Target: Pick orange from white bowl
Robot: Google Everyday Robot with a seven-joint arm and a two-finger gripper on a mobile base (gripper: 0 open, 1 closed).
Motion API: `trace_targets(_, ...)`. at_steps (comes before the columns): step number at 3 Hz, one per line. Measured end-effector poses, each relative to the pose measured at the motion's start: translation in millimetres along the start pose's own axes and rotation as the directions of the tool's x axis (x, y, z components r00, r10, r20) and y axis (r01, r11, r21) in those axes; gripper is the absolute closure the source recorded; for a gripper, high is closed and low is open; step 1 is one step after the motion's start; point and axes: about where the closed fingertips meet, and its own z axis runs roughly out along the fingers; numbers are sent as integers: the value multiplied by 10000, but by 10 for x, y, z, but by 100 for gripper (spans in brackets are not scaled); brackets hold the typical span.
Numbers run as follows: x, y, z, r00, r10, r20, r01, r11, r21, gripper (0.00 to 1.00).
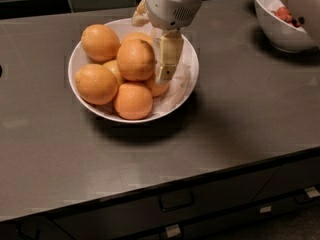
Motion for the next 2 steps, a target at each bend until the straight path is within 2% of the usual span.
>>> trace_targets(2,-122,-57,128,9990,-367,251,375,9988,-312,21)
